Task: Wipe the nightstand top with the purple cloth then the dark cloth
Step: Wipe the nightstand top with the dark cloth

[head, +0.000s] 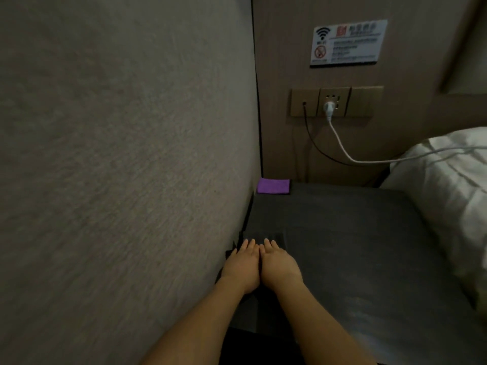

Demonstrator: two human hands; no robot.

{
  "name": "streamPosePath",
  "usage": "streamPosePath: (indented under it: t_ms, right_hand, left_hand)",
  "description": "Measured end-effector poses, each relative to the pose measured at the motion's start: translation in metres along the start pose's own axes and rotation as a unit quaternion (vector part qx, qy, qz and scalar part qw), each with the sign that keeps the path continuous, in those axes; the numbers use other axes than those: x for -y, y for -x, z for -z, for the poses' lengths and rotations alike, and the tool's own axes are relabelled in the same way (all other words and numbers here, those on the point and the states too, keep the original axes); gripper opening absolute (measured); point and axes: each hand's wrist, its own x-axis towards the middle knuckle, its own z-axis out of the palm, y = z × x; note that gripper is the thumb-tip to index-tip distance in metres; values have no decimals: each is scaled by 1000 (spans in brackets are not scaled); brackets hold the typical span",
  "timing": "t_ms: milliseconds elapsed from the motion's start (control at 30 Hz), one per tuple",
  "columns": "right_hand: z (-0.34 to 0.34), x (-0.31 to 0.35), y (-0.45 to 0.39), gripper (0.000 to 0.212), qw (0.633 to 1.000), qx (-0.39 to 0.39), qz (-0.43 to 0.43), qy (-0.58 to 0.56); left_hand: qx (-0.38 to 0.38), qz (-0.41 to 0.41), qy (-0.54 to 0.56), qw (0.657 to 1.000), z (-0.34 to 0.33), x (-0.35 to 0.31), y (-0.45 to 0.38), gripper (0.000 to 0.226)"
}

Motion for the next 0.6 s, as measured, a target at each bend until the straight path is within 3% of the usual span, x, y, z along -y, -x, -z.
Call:
streamPosePath:
  t_ms: [367,600]
  right_hand:
    - [3,-25,8,61,1000,21,3,-10]
    - [9,-115,39,62,997,-16,-69,-14]
  left_hand:
    - [27,-21,-35,999,1,-19,12,84]
    - [5,-92,-50,995,-3,-111,-17,81]
